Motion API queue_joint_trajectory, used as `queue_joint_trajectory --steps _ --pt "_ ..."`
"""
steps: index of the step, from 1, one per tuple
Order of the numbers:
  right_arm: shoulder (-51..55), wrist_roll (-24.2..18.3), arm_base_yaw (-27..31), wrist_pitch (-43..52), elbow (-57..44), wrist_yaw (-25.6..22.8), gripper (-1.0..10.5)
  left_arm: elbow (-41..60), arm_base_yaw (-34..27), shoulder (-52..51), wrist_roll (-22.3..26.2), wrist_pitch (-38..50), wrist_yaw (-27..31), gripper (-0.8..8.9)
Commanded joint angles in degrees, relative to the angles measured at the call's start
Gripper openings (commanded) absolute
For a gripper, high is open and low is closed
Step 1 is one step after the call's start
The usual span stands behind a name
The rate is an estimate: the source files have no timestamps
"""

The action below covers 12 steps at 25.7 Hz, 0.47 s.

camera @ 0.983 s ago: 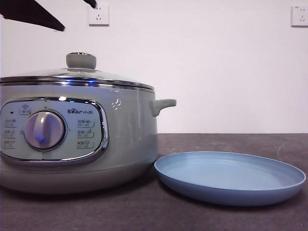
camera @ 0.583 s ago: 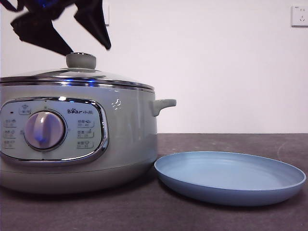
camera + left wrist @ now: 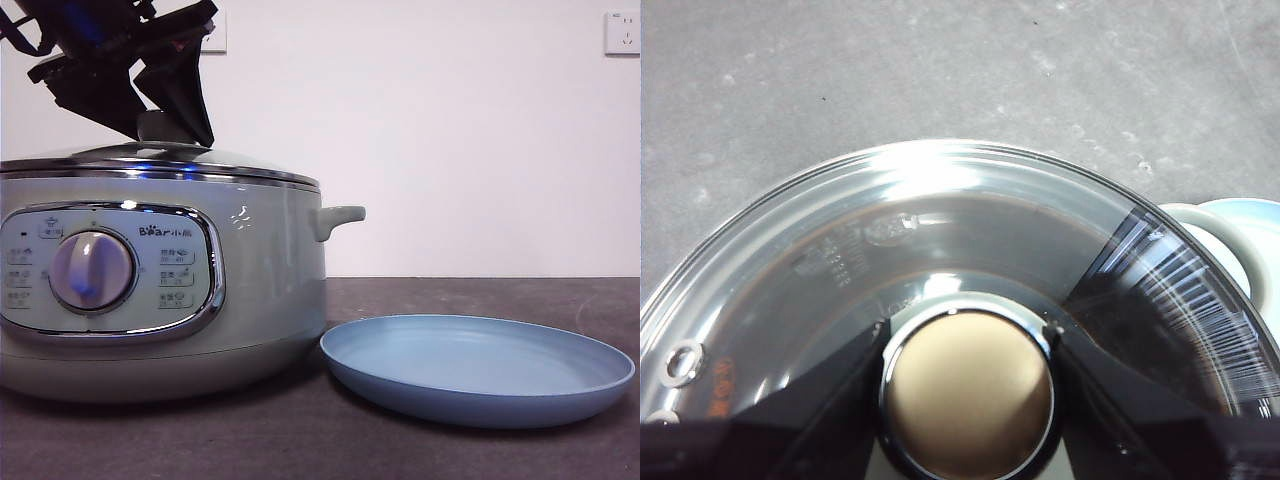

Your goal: Take the potato out from the steamer,put the potato on the plate,close the lid

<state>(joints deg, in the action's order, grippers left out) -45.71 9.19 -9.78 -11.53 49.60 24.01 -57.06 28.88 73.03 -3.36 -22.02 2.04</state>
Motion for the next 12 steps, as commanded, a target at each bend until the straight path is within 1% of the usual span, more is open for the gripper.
queue_joint_trajectory --steps 1,6,8,10,12 --pt "0.0 0.4 -0.2 0.5 0.2 -0.1 4.4 -0.9 -0.4 0.2 0.5 0.4 0.9 -0.08" --pt "0.0 0.4 -0.2 0.5 0.3 0.1 4.4 -12.5 -0.3 0.2 0.8 -3.2 0.6 -0.08" --pt "0.0 0.2 -0.7 0.8 0.9 0.1 4.4 -18.0 -0.4 0.2 3.5 -5.2 0.5 -0.08" --pt "-0.1 0.0 -1.7 0.7 2.4 0.1 4.4 -23.3 -0.4 -0.1 4.6 -8.2 0.5 -0.08" --pt "-0.7 -1.4 -3.3 -0.1 5.3 0.1 4.4 -27.1 -0.4 -1.1 5.1 -10.5 0.5 -0.08"
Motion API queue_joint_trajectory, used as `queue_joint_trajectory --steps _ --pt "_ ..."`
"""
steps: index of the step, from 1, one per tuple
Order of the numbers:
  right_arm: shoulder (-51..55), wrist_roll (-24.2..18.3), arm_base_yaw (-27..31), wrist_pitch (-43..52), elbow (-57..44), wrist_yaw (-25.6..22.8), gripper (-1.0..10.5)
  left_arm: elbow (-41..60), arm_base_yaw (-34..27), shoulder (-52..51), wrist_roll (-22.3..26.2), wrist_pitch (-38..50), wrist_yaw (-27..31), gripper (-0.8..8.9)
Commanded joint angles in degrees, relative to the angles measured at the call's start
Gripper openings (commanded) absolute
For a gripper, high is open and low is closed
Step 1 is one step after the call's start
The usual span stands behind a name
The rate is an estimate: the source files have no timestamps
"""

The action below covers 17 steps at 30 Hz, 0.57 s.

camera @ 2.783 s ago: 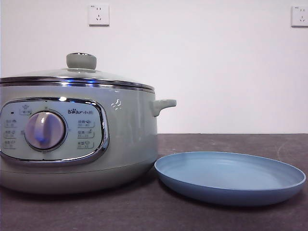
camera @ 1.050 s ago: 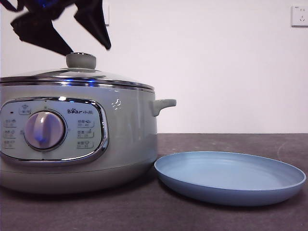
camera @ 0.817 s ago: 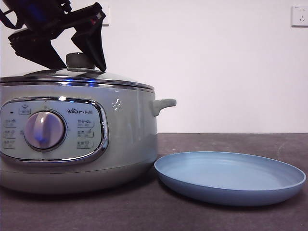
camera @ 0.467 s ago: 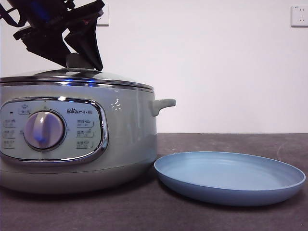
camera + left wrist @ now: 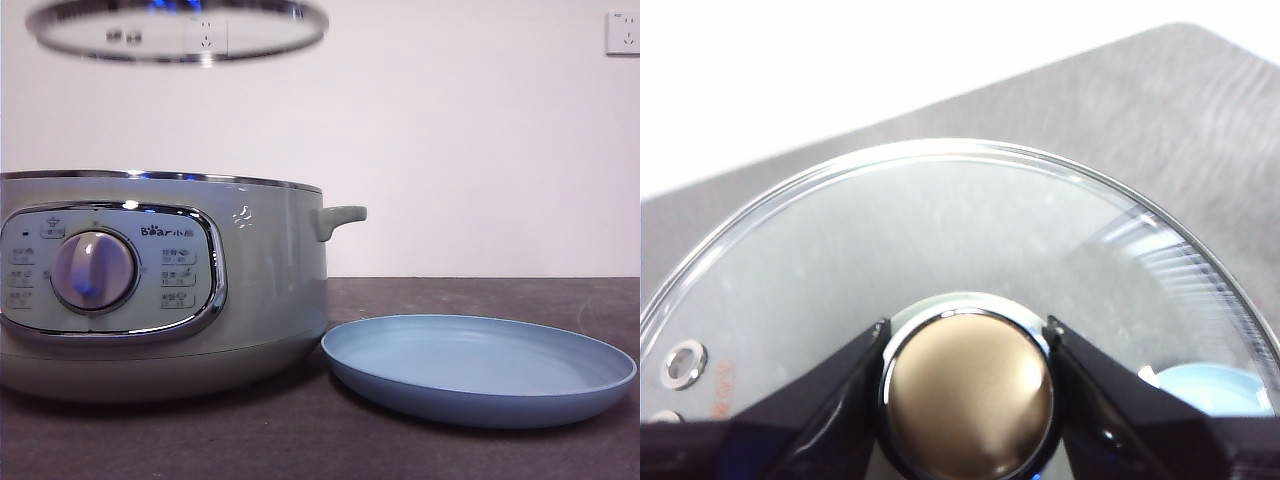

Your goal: Take the potato out from the steamer,put the potato on the plate,close the lid

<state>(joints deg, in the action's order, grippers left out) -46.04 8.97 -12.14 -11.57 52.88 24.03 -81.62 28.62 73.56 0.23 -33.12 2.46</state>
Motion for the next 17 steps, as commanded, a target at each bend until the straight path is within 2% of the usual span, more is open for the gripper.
queue_joint_trajectory --steps 1,7,10,12,15,17 --pt "-1.1 -1.7 -2.1 -1.3 4.2 0.1 4.4 -3.5 -0.1 -2.8 1.5 0.1 0.1 -0.08" --pt "-9.8 -5.2 -14.3 -10.4 18.5 -0.9 4.4 -3.7 -0.2 -11.9 1.5 -2.4 0.6 -0.08" --pt "-15.3 -8.1 -22.2 -13.5 24.0 -5.9 4.4 -3.7 -0.3 -15.8 1.8 -4.0 2.9 -0.08" --pt "-19.6 -10.3 -27.8 -15.6 27.4 -10.1 4.4 -3.7 -0.3 -18.4 3.3 -5.1 6.8 -0.08" --pt "-27.2 -10.6 -34.9 -19.9 33.5 -16.2 4.4 -3.6 -0.3 -22.6 4.4 -7.4 14.0 -0.08" --pt "-32.1 -10.9 -37.4 -23.2 37.8 -19.2 4.4 -3.6 -0.3 -25.3 4.6 -9.1 17.9 -0.08"
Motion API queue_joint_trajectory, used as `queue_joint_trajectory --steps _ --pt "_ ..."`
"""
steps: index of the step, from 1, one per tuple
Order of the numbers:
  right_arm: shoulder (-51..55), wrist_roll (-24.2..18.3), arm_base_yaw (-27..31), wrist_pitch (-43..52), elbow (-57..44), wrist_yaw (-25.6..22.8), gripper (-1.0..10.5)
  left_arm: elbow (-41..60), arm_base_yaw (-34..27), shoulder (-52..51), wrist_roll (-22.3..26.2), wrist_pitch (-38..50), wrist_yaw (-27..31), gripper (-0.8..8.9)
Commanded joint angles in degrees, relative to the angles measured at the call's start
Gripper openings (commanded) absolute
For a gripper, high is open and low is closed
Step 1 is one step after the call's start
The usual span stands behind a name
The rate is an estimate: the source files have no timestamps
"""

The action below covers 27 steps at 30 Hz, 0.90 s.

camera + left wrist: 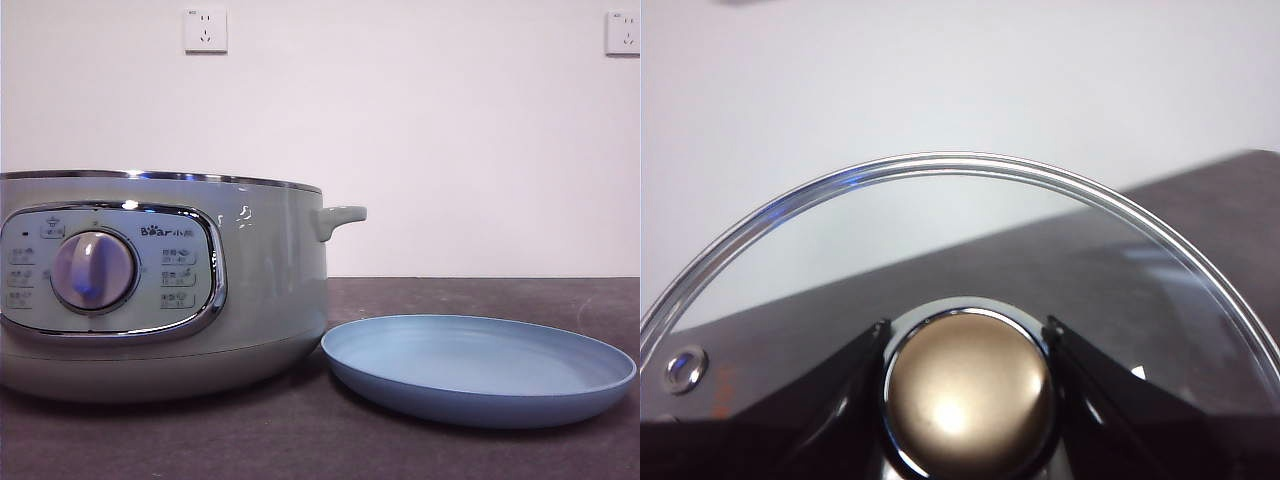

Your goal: Take the potato out from the steamer,put the potato on the plate,close the lid

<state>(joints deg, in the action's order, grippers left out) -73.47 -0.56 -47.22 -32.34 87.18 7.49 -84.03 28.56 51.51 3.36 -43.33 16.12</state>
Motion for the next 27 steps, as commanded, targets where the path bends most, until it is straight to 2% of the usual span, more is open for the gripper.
queue_joint_trajectory --steps 1,5,7,10,13,15,19,27 --pt "-7.3 -1.7 -3.1 -4.3 5.9 -3.7 4.4 -1.2 -0.2 -4.6 1.6 0.2 6.5 -0.08" --pt "-16.5 -1.3 -5.0 -9.9 14.6 -5.1 4.4 -1.2 -0.2 -9.9 2.9 -3.1 14.5 -0.08" --pt "-21.0 0.9 -5.1 -13.1 19.3 -6.2 4.4 -1.2 -0.2 -12.5 2.9 -5.2 16.7 -0.08" --pt "-26.8 3.1 -4.8 -17.3 25.4 -9.4 4.4 -1.2 -0.2 -15.5 2.3 -8.8 17.0 -0.08" --pt "-31.4 5.4 -3.8 -19.3 30.1 -8.9 4.1 -1.2 -0.2 -17.2 1.0 -12.1 17.1 -0.08" --pt "-34.0 5.7 -3.5 -19.5 32.2 -9.0 3.6 -1.2 -0.2 -17.8 0.9 -13.9 17.5 -0.08" --pt "-37.7 6.1 -3.1 -19.6 33.9 -7.3 3.5 -1.2 -0.2 -18.1 0.6 -17.3 18.5 -0.08" --pt "-42.9 6.1 -2.4 -20.6 33.9 -5.9 4.5 -1.2 -0.2 -18.1 -0.6 -19.4 18.3 -0.08"
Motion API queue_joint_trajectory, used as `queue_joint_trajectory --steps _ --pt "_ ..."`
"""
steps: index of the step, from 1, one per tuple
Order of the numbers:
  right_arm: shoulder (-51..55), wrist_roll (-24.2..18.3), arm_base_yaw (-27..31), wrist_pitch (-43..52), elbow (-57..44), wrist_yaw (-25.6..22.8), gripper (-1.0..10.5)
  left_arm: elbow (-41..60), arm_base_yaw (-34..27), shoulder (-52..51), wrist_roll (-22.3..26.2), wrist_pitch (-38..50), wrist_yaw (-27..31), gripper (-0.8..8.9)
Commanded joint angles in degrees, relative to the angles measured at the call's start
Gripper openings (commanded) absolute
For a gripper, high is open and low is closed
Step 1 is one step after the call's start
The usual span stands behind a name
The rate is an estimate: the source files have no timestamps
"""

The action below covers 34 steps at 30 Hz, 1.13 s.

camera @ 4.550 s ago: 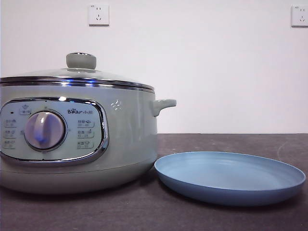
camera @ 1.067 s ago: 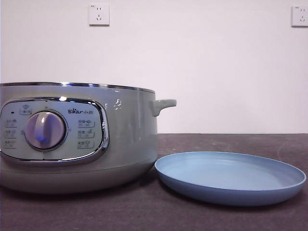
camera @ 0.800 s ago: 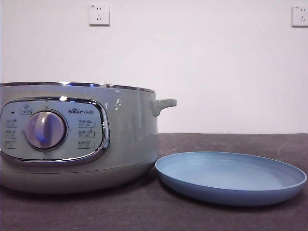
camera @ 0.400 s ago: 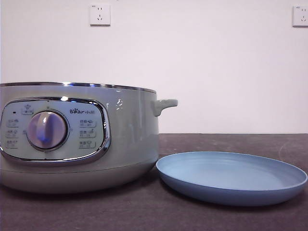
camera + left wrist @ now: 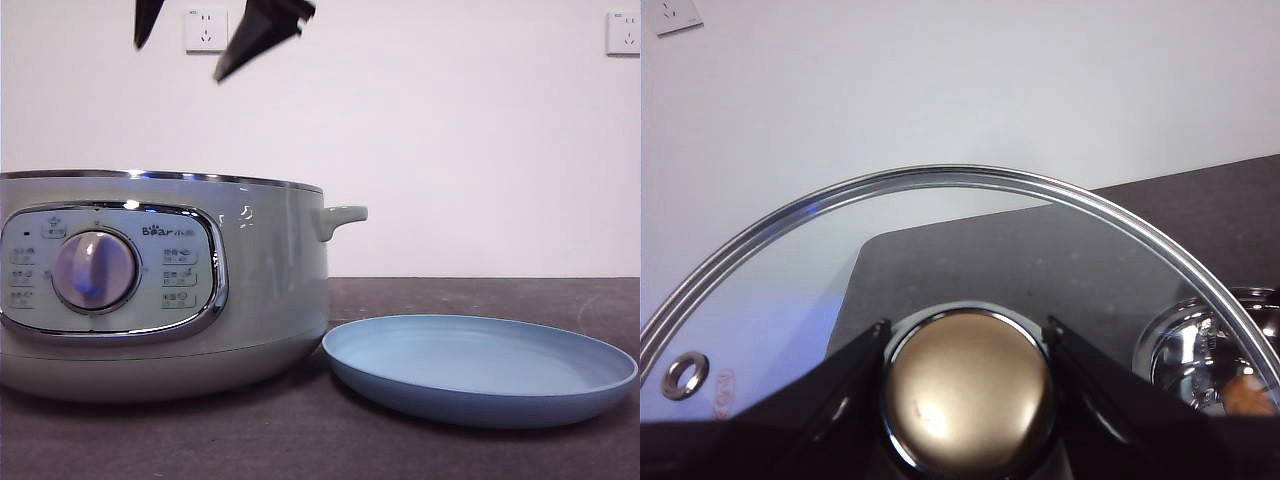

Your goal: Take the potato out from the steamer,put the potato on the plate,close the lid

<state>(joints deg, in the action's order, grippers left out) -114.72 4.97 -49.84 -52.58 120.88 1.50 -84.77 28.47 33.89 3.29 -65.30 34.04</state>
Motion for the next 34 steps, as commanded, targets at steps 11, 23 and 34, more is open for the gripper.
queue_joint_trajectory --steps 11,23,34 --pt "-7.8 1.9 0.5 -5.6 0.2 0.1 4.5 -0.5 -0.1 -0.5 -0.5 2.2 0.3 -0.08" --pt "-14.1 3.7 0.4 -8.7 0.1 6.1 4.5 -0.5 -0.1 -0.5 -0.3 2.1 0.3 -0.08" --pt "-17.4 5.0 -0.9 -8.0 0.2 3.3 2.0 -0.5 -0.1 -0.5 -0.3 0.5 0.4 -0.08"
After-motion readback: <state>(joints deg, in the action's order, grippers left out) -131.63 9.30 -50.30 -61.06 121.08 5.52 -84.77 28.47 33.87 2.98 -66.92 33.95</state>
